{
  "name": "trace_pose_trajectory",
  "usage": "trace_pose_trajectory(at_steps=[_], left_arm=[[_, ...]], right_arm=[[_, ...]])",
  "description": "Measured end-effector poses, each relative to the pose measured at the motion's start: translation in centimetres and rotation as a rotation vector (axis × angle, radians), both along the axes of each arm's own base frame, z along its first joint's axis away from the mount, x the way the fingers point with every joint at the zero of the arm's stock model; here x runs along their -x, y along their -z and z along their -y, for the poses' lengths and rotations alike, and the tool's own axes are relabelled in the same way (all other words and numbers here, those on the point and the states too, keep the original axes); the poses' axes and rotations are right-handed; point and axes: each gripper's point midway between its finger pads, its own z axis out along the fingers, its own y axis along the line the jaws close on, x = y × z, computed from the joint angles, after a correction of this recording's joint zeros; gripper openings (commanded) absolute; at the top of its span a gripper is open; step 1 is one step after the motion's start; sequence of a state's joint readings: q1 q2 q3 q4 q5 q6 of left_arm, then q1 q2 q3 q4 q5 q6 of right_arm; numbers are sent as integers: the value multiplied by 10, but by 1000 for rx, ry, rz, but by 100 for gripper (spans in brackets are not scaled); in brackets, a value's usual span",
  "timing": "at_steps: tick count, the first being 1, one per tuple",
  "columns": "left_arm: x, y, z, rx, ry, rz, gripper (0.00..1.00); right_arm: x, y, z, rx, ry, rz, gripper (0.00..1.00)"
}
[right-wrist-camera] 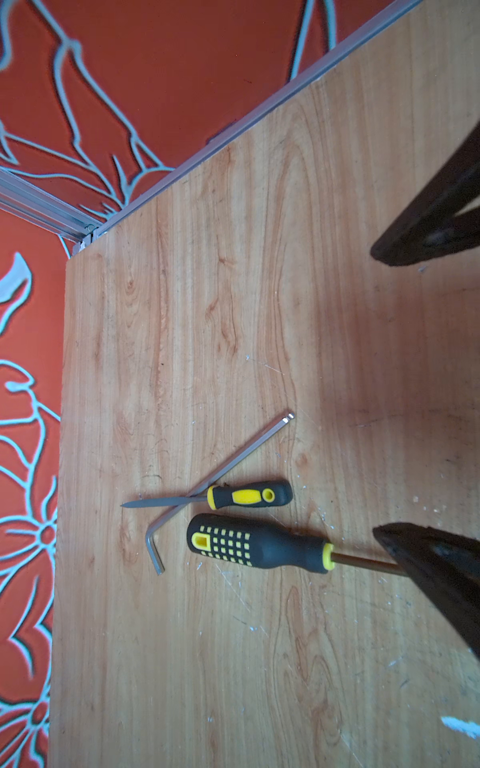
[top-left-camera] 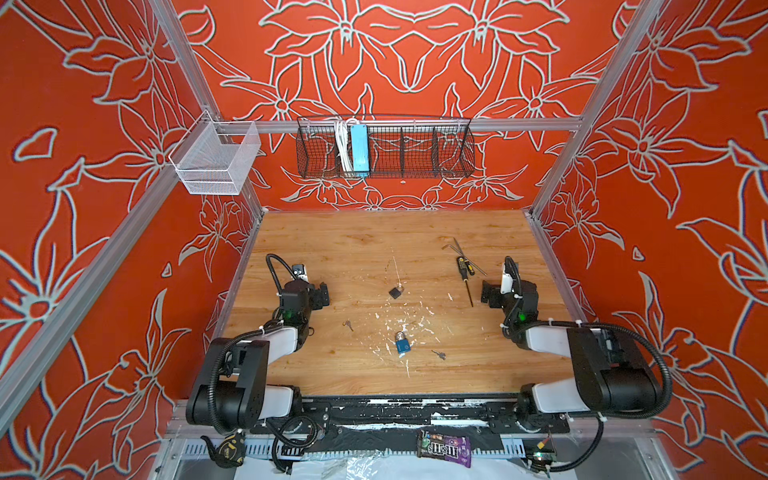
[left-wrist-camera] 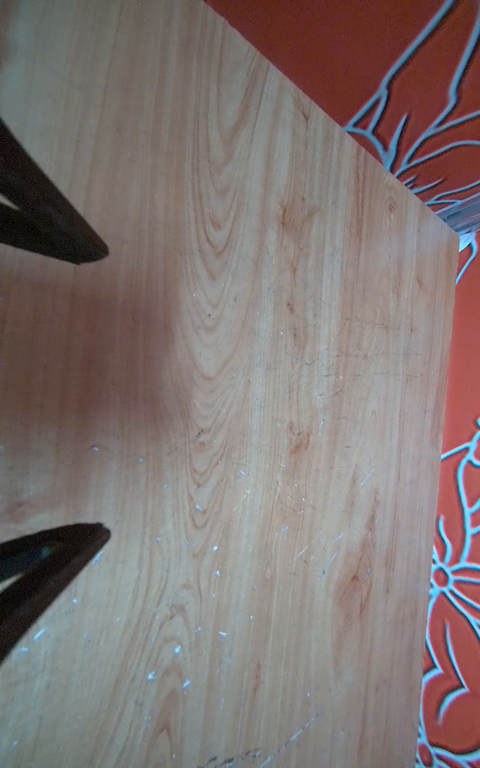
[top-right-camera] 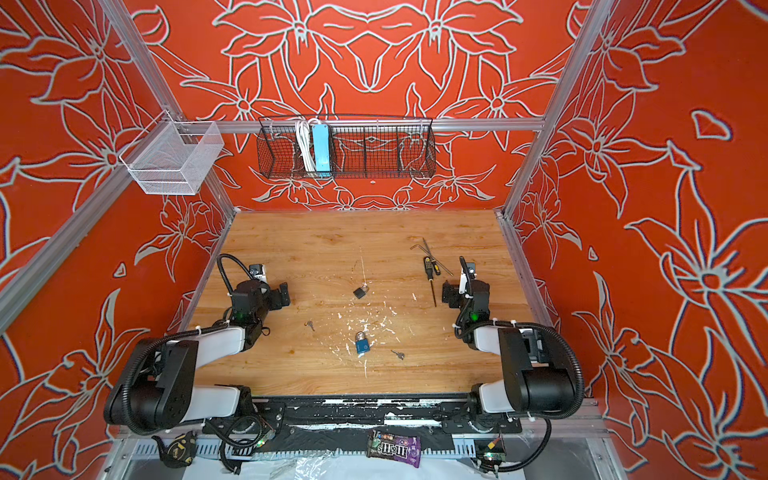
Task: Unlock with the key
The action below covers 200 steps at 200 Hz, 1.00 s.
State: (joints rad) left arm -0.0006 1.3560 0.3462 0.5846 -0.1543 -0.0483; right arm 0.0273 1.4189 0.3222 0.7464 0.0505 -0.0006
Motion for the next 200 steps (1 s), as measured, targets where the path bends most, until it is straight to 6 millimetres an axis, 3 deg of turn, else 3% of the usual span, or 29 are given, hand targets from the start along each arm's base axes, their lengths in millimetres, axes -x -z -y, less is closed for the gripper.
trace_pose_trajectory(at_steps=[102,155,200], left_arm=[[3,-3,0,-1,-3,-8,97],[4,-57,-2,7,-14,92,97],[17,-86,-1,63,-35,126,97]], right_arm=[[0,-1,-2,-4,-12,0,97],[-2,-41,0,-11,7,47,97],[-4,-65,2,-73,46,1,98]])
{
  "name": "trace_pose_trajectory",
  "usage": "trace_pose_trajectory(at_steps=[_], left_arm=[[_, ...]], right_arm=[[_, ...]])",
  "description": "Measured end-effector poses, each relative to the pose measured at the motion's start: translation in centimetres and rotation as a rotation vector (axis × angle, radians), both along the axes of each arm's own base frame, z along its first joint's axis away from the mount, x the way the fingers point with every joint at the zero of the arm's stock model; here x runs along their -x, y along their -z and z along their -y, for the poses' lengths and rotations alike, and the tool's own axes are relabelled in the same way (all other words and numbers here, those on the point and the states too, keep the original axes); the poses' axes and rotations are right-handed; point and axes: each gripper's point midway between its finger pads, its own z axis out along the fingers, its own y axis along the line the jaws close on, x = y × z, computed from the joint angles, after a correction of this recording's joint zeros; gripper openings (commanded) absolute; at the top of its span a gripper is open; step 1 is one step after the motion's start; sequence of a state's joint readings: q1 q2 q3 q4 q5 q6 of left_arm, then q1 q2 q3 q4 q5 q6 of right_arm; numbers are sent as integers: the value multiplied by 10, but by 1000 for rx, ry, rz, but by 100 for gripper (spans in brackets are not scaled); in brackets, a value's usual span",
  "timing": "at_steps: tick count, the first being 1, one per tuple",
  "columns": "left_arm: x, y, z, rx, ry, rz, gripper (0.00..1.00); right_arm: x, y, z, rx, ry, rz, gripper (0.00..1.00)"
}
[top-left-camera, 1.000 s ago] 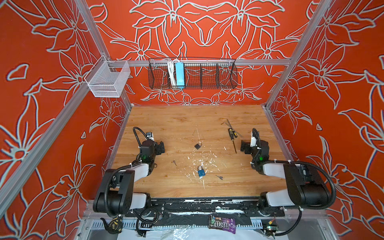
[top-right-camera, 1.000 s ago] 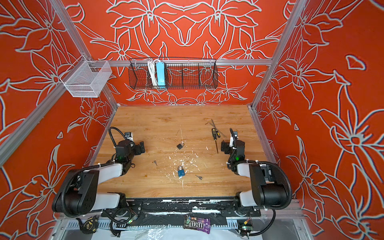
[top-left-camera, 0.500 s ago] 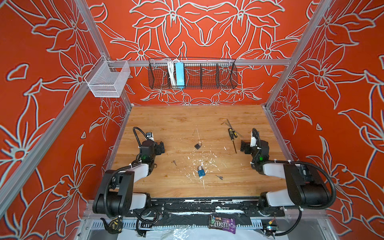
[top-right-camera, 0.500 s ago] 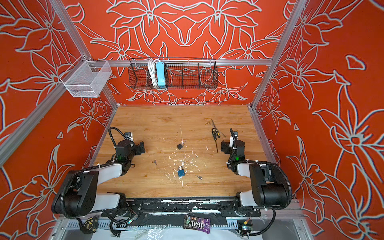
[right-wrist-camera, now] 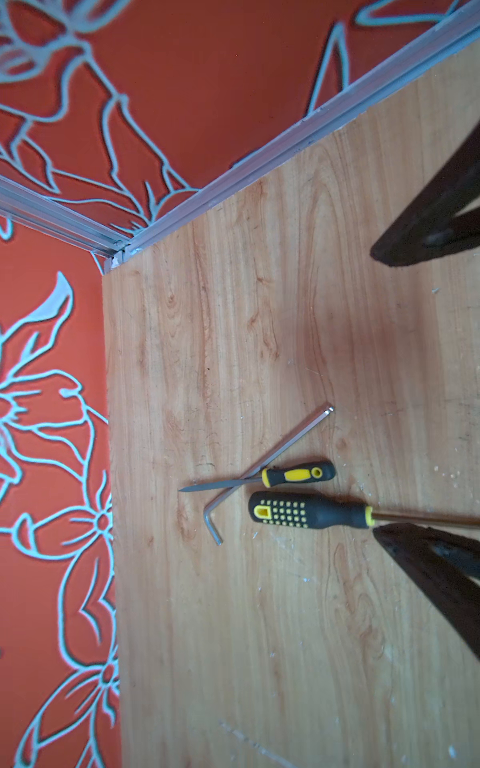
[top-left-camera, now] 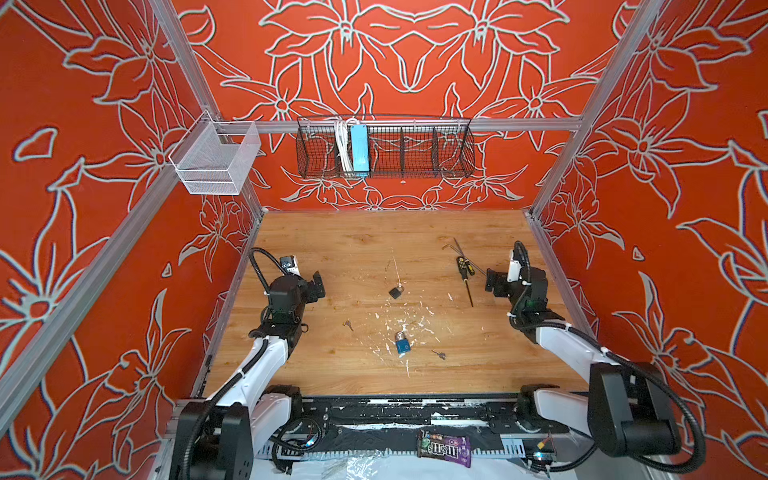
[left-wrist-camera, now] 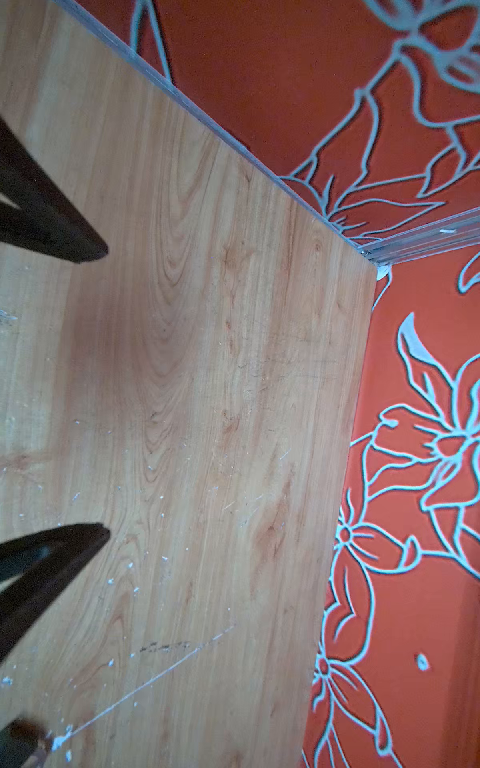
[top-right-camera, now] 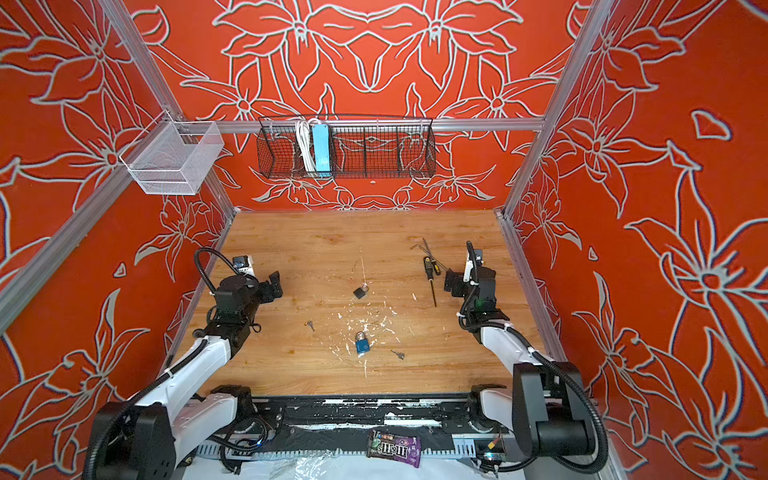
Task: Unlock with the key
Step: 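Move both arms forward, right gripper toward the silver key by the blue padlock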
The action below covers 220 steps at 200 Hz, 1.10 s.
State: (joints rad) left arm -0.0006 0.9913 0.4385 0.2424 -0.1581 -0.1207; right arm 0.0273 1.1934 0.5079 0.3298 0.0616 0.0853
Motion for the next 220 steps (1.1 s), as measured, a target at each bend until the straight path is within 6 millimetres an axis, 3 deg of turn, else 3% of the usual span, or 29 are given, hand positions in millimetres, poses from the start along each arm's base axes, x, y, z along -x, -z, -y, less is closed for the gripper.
trace_pose_trajectory(at_steps=[60,136,220], left_arm=[[3,-51,18,225,25,63,98],[23,-31,21,414,-59,-26,97],[51,-35,52,566,60,-74,97]], right_arm=[[3,-38,-3,-199,80,-45,98],[28,-5,-20,-376,88,-222,97],[58,-1,-42,-464,11,-299,97]])
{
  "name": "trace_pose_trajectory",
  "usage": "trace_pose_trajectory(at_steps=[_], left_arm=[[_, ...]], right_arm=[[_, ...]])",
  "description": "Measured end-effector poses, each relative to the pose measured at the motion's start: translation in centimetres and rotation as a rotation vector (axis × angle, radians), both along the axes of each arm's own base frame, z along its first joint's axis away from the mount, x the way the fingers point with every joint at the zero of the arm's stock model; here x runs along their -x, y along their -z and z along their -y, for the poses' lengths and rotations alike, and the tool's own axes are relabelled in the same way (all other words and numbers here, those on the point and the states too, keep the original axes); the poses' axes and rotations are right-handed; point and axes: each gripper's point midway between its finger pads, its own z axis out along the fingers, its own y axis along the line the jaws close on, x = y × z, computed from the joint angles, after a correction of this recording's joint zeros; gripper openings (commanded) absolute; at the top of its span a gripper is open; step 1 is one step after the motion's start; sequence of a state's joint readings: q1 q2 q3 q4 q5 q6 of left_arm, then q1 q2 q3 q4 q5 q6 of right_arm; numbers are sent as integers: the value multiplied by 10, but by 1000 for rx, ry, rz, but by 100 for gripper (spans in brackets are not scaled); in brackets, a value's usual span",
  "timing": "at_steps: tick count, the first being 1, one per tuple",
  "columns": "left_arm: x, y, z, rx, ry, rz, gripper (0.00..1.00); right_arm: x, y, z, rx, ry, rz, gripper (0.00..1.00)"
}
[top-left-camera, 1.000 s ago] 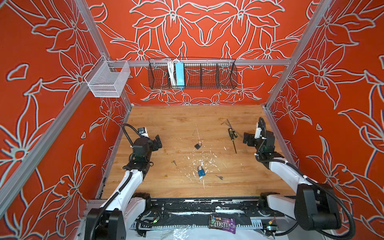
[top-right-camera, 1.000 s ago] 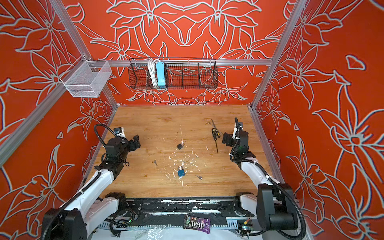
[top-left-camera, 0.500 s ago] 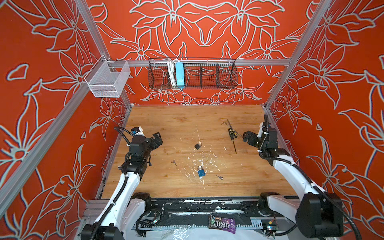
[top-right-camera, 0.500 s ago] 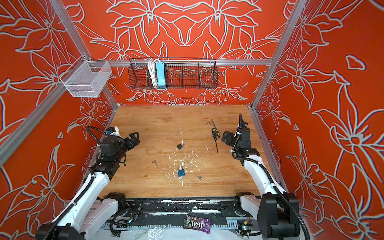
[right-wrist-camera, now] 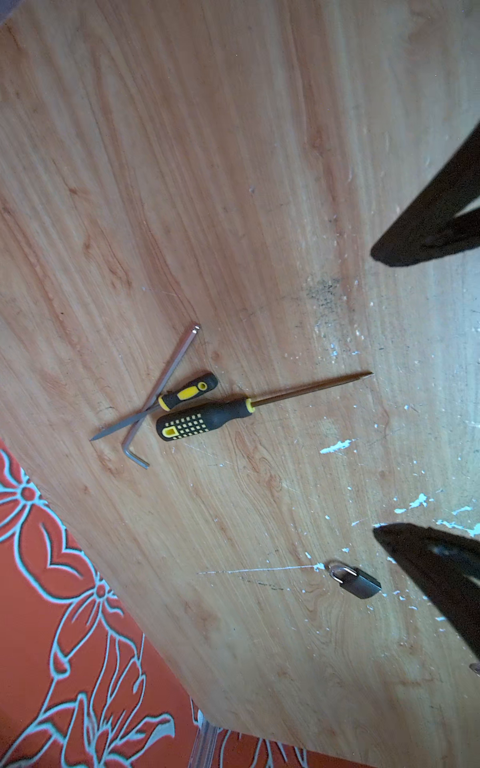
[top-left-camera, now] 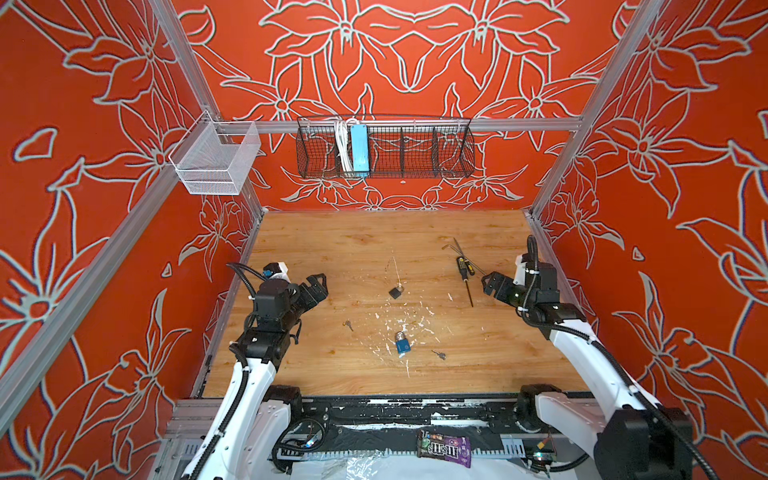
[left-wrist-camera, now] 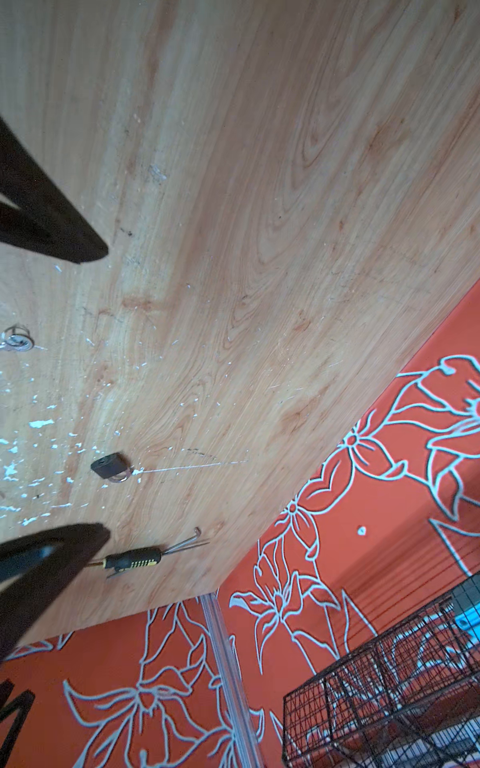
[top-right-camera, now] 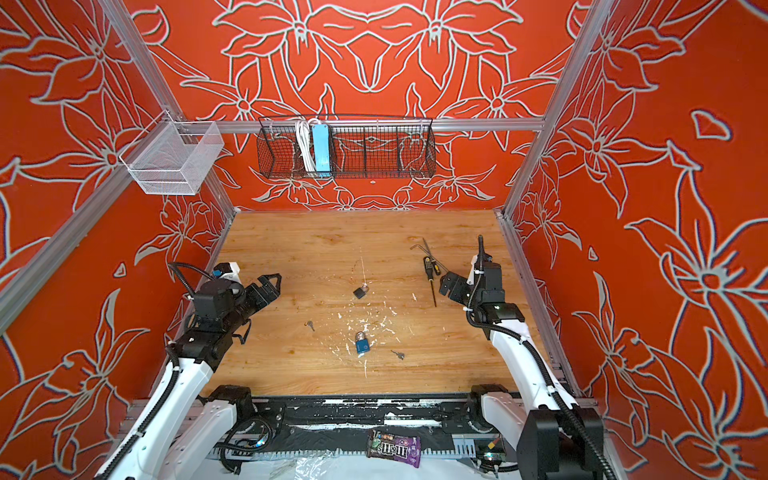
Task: Unlock with the key
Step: 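Move both arms forward, right gripper toward the silver key by the blue padlock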
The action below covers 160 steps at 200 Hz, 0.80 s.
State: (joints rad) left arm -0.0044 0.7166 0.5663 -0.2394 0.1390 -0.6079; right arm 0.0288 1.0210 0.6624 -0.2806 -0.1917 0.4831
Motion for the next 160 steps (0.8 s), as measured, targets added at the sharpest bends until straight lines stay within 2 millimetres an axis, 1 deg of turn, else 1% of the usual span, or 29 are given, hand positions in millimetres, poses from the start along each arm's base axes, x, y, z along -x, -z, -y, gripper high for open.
trace_pose_trajectory(at_steps=[16,33,56,72,107,127,160], left_arm=[[5,1,7,23,24,-11,97],[9,3,20,39,67,-27,97],[17,8,46,49,148,-56,97],[24,12,65,51,208,-75,97],[35,15,93,62,282,-95,97],[40,20,107,60,313,-116,97],[48,34,132,41,367,-161,97]], right_arm=[[7,4,-6,-9,-21,-28,97],[14,8,-13,-17,-46,-58,97],[23,13,-27,-22,-90,-101,96],[31,14,-40,-17,-135,-128,96],[48,20,-63,14,-211,-178,94],[58,25,-75,17,-250,-215,92],[70,32,-89,28,-280,-256,90]])
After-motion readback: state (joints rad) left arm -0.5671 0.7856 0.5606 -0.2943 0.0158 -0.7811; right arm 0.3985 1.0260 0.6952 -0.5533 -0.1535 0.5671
